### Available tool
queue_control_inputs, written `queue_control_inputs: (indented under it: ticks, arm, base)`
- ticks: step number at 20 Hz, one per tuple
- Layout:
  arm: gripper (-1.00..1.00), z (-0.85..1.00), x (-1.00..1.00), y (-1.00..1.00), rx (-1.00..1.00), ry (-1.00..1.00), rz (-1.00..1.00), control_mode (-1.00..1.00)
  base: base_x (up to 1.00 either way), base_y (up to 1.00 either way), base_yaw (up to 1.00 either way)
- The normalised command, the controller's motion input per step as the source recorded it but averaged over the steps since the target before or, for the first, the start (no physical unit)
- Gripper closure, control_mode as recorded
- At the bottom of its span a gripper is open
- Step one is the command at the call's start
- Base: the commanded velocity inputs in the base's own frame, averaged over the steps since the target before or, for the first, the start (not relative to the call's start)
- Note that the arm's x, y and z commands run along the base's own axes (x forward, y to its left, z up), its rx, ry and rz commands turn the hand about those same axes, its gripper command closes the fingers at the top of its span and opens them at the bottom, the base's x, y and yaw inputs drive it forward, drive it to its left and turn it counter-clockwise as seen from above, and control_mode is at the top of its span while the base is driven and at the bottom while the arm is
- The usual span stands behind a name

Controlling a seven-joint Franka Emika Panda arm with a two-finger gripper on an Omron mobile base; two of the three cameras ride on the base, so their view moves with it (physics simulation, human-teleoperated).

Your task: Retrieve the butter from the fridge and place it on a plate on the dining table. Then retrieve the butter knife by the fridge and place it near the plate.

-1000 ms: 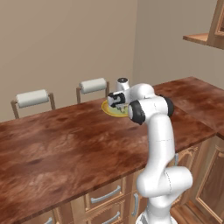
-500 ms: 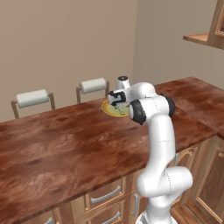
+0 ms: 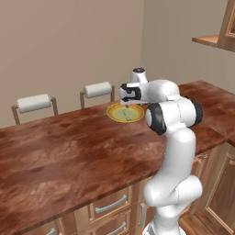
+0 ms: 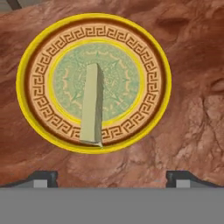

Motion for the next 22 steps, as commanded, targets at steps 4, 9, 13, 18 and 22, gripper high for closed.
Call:
queue_control_inputs:
  ticks: [4, 9, 13, 18, 22]
  arm:
    - [-1.00, 0.50, -1.00, -0.08, 0.00, -0.11, 0.00, -1.00]
    - [-1.00, 0.63, -1.00, 0.00, 0.00, -0.01, 0.05, -1.00]
    - [-1.00, 0.71, -1.00, 0.00, 0.00, 0.14, 0.04, -1.00]
    - [-1.00, 0.60, -1.00, 0.00, 0.00, 0.26, 0.01, -1.00]
    - [-1.00, -0.05, -1.00, 0.00, -0.02, 0.43, -0.02, -1.00]
  base:
    - [0.00, 0.00, 0.00]
    - [0.00, 0.00, 0.00]
    - [0.00, 0.00, 0.00]
    - [0.00, 0.00, 0.00]
    - [0.00, 0.00, 0.00]
